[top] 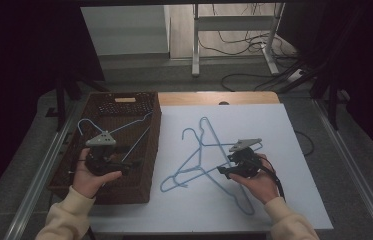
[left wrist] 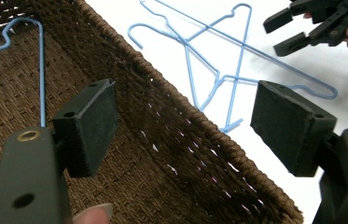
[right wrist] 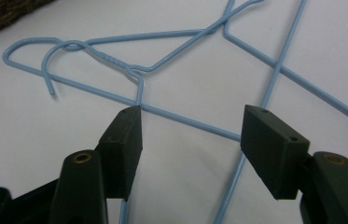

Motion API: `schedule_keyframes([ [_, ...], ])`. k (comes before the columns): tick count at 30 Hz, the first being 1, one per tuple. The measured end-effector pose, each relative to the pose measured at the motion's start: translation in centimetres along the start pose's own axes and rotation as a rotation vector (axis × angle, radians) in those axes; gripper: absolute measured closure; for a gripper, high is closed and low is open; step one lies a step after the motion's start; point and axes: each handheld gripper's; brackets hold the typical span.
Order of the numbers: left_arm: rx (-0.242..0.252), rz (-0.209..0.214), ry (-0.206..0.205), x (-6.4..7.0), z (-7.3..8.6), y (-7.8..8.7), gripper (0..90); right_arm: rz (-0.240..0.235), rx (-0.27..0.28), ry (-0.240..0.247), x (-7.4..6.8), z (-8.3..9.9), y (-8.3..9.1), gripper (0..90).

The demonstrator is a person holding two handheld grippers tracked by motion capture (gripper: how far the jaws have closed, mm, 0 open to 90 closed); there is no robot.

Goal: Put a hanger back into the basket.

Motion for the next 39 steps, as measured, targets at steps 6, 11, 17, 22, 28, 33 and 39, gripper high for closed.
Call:
schedule_keyframes([
  [6,-0.004,0.001,-0.005,0.1,0.0,-0.1,22.7,0.039,-0.089,-0.009,0.6,0.1,-1.0,58.8],
  [11,-0.002,0.001,-0.003,0.0,0.1,0.0,22.7,-0.005,-0.162,-0.020,0.8,1.7,-0.3,81.5],
  [17,-0.003,0.001,-0.006,0.1,0.0,-0.1,22.8,-0.040,-0.235,0.010,-0.6,3.5,0.1,89.8],
  [22,0.000,-0.001,-0.007,0.0,-0.1,-0.1,22.8,-0.057,-0.282,0.033,-2.4,4.3,0.3,89.8],
  [28,0.005,-0.003,-0.002,-0.1,0.0,0.1,22.8,-0.042,-0.298,0.064,-3.8,4.4,0.2,89.8],
  [33,0.000,-0.002,-0.008,-0.1,-0.1,0.0,22.8,-0.005,-0.286,-0.017,-1.7,4.6,0.4,89.9],
  [39,0.004,-0.004,-0.004,-0.1,-0.1,0.0,22.8,-0.074,-0.314,0.014,-3.3,4.9,-0.1,89.8],
])
Point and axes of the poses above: each handheld gripper's, and its own axes: y roughly backward along the jaws, z roughly out of its underside, x roughly to its right, and after that the axes turned 8 degrees about -y, right-handed
